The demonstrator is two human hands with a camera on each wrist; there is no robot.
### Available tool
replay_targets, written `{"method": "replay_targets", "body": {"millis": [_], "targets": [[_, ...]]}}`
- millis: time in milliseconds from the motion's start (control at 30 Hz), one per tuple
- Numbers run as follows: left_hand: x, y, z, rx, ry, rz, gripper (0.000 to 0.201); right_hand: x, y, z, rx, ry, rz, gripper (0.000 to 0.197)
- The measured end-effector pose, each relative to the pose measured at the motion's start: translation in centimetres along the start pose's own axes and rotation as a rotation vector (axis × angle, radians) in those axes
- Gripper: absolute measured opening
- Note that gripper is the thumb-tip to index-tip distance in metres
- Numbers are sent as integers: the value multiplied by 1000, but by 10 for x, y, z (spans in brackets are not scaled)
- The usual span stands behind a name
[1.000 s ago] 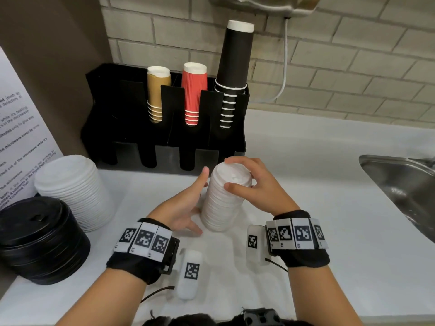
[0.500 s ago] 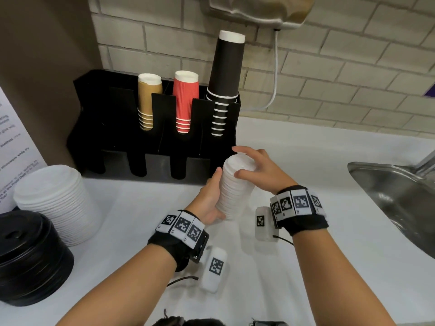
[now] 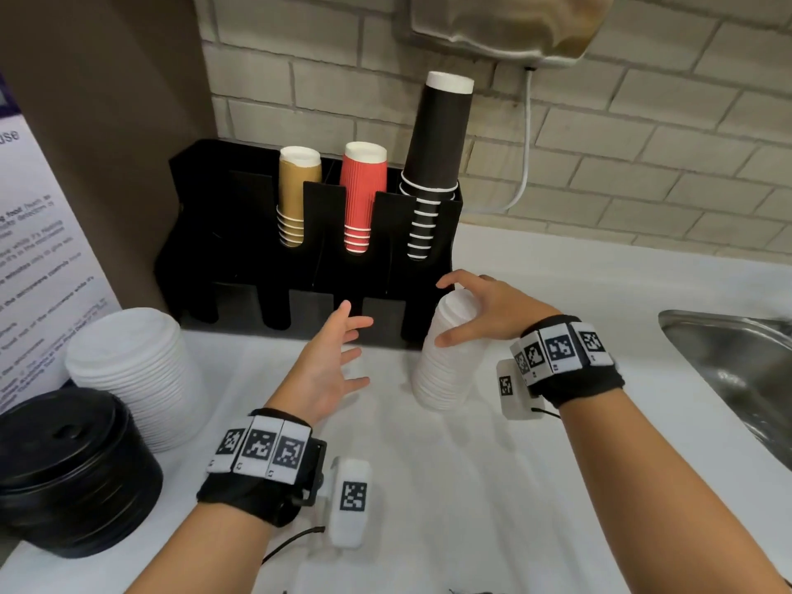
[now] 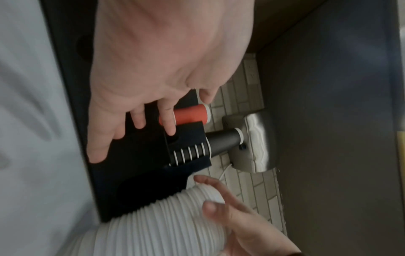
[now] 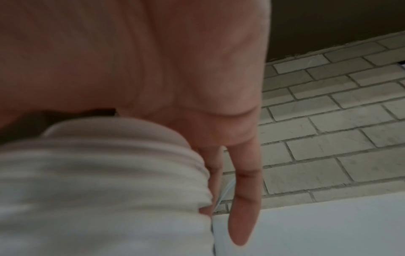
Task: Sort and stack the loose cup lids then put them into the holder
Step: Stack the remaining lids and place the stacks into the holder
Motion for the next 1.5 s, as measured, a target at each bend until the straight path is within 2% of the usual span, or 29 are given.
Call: {"method": "replay_targets", "body": {"millis": [100, 267, 367, 433, 533, 600, 700, 933, 1167, 1333, 1500], "targets": [[-10, 1, 5, 20, 10, -5, 43, 0, -1, -5, -3, 0, 53, 78], [-20, 2, 11, 41, 33, -5, 41, -5, -7, -3, -8, 28, 116, 75], [-24, 9, 14, 101, 57, 10, 35, -15, -32, 8, -136, 124, 124, 73], [-20, 17, 18, 151, 6, 23, 41, -12, -59, 20, -276, 142, -2, 70], [-9, 27, 23, 213, -159, 84, 65, 18, -101, 34, -451, 56, -209, 68], [-5, 32, 27, 248, -256, 143, 63, 43, -118, 36, -500, 17, -266, 66], [-13, 35, 28, 267, -251, 249, 58, 66, -125, 33, -494, 23, -335, 61], [-38, 23, 26, 203, -220, 222, 63, 91, -113, 31, -422, 43, -480, 70], [-53, 16, 24, 178, -205, 205, 61, 109, -120, 32, -439, 60, -478, 67], [-56, 14, 22, 155, -209, 201, 73, 118, -123, 30, -434, 105, -461, 70], [-56, 16, 20, 147, -216, 127, 76, 117, -119, 26, -405, 131, -436, 73]]}}
Point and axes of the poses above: each hand's wrist, its own z-axis away from the middle knuckle, its own x-axis out of the palm, y = z × x, the point moved 5 cm from there along -z, towards the middle knuckle, and after that the axes turned 13 degrees about -z, right-handed, at the moved point
